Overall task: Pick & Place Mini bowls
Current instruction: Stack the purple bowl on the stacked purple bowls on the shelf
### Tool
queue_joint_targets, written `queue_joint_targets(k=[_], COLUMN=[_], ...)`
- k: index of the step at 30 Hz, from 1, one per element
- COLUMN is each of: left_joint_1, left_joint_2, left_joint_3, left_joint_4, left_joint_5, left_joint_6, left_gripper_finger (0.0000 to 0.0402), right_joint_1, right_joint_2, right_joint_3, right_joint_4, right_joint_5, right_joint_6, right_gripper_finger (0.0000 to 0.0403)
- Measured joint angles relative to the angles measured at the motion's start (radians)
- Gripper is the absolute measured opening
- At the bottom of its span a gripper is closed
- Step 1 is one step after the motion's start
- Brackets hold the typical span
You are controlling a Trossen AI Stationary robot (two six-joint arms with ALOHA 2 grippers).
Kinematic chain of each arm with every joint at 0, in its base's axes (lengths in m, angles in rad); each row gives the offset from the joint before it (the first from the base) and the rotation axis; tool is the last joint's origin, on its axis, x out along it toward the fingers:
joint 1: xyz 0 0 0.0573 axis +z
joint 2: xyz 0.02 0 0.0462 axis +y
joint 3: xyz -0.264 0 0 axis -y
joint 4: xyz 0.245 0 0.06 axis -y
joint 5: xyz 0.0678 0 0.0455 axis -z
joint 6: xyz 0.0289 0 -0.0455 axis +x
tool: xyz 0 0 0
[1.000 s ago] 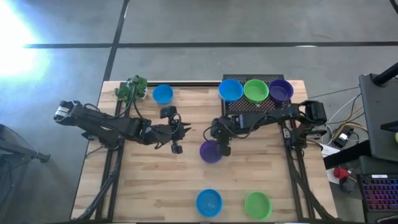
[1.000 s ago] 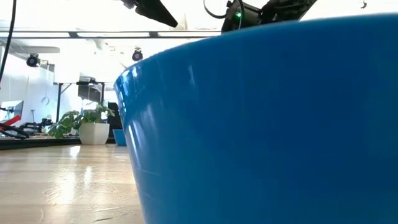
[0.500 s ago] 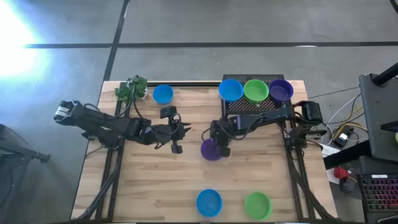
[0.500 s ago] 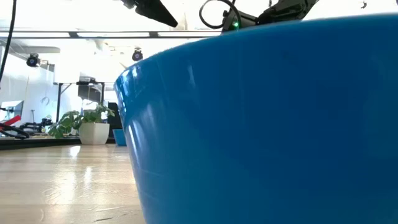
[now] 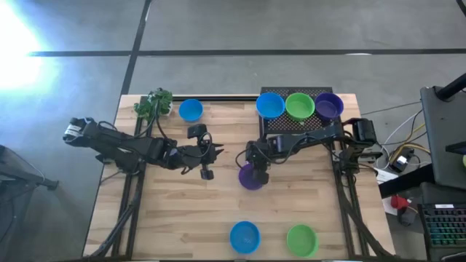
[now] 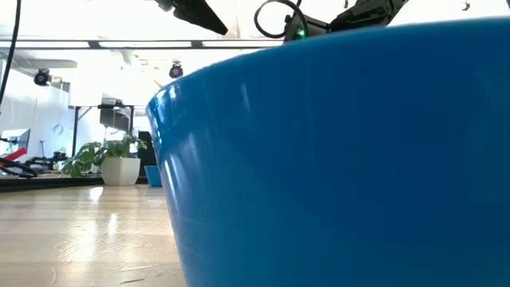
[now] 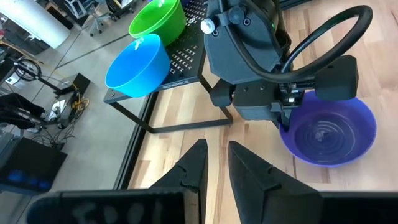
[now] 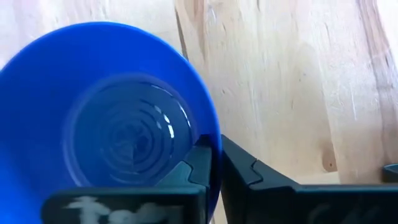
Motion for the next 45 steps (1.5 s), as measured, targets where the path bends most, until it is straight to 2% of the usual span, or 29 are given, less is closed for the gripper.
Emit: queue_joint_targets(k=[15,24,31,38,45], left_joint_1=[0.0,0.0,0.0,0.0,0.0], left_joint_2=[0.0,0.0,0.0,0.0,-0.001], left_joint_3=[0.0,0.0,0.024,0.049,0.058], left_joint_4=[0.0,0.002,0.004,0.004,0.012], left_joint_5=[0.0,0.0,0.001,0.003,0.004], left_joint_6=[-0.012,-0.018,-0.018,-0.004,-0.004], left_gripper_finger=[0.0059,0.0059,0.0059,0.0059,0.0059], right_joint_1=[0.027,0.049,0.048,0.037,-0.042], right_joint_2=[-0.061,-0.202,-0.383,-0.6,-0.754], right_joint_3=[0.046,0.117,0.14,0.146,0.254], right_joint_4=[-0.071,-0.227,-0.285,-0.342,-0.504], right_joint_5=[0.006,0.011,0.017,0.231,0.403], right_joint_6=[-0.002,-0.021,-0.02,0.039,0.076], right_gripper_finger=[0.0011,0.0011,0.0011,0.0011,0.0011])
